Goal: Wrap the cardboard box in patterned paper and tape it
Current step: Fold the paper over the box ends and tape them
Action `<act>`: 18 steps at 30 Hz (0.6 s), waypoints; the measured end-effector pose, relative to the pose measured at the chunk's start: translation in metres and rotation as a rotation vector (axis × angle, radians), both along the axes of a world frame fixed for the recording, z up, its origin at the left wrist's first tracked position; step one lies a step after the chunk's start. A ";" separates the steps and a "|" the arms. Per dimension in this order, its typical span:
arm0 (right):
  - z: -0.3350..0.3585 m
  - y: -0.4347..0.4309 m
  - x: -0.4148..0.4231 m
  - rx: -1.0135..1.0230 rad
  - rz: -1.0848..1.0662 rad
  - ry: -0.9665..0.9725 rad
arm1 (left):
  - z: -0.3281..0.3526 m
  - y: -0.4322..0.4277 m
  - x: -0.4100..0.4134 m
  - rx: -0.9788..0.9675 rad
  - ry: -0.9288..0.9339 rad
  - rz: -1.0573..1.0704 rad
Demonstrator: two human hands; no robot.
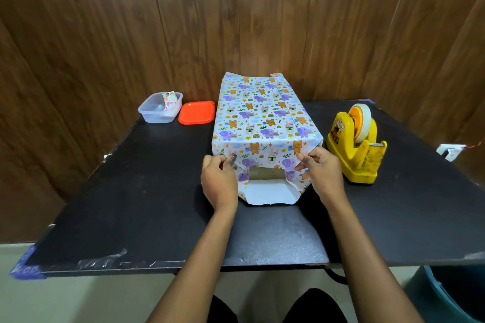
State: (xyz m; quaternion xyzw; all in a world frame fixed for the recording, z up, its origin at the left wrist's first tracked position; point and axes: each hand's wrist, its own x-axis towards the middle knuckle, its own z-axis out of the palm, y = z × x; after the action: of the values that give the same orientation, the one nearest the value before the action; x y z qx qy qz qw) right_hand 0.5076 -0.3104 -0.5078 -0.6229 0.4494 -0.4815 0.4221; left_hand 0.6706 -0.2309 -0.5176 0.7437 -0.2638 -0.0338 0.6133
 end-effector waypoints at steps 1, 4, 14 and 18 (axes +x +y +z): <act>0.001 0.000 -0.001 0.019 0.021 -0.018 | 0.001 0.000 0.001 -0.031 0.053 -0.026; 0.003 0.000 -0.005 0.056 0.067 -0.055 | 0.002 0.002 0.001 -0.055 0.075 -0.070; -0.005 -0.004 -0.003 -0.090 -0.051 0.176 | 0.007 0.010 0.000 0.326 -0.439 0.068; -0.008 -0.006 -0.002 -0.158 -0.102 0.312 | 0.004 0.009 0.012 0.298 -0.793 0.212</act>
State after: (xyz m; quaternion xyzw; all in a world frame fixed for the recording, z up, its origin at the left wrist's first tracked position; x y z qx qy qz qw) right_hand 0.5058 -0.3167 -0.5154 -0.6976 0.5012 -0.4337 0.2722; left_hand 0.6822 -0.2220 -0.5139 0.8025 -0.3932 0.2800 0.3508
